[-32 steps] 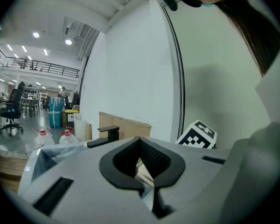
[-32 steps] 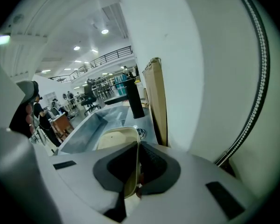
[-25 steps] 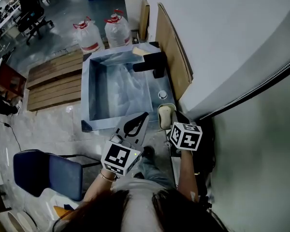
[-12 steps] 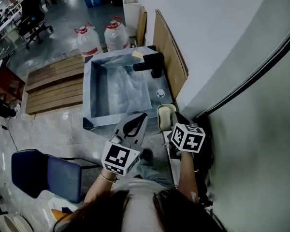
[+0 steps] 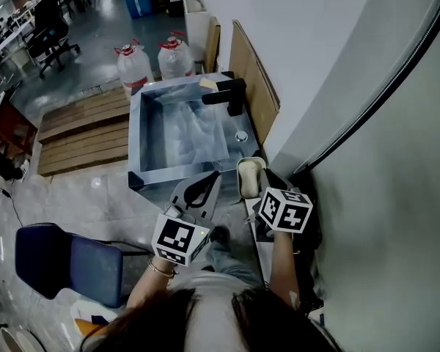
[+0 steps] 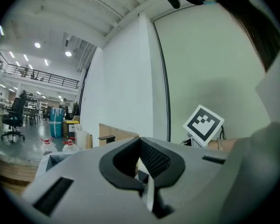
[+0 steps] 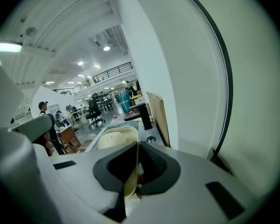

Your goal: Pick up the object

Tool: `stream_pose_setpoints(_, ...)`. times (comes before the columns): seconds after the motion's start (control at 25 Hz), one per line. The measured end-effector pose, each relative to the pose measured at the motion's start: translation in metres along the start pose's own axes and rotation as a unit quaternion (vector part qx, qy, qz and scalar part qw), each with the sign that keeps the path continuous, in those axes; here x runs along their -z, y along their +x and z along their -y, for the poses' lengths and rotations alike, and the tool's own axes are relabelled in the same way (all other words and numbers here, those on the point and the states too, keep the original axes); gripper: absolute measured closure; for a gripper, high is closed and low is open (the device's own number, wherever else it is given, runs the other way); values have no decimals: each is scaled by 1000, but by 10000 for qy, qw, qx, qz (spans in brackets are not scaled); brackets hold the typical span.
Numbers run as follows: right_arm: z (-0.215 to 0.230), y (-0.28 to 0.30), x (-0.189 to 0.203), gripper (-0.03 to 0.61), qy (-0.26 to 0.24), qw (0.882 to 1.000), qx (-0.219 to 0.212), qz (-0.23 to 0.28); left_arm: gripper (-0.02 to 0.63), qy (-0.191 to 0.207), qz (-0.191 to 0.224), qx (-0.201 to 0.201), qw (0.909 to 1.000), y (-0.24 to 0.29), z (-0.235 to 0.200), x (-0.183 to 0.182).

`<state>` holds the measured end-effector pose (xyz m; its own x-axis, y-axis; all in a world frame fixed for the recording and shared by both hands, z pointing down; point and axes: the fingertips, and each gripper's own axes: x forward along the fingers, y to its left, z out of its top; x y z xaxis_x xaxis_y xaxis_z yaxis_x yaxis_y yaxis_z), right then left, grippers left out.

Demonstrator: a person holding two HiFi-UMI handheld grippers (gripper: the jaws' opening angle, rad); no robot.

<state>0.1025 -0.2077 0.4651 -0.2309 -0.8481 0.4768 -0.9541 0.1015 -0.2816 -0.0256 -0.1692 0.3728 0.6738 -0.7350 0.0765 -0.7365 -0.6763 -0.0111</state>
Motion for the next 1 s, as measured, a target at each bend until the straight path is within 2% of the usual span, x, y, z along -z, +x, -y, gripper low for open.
stream_pose_setpoints(1.0, -50, -96, 9, 545, -217, 9985, -247, 445, 606, 125, 365, -346, 9987, -87, 32, -16)
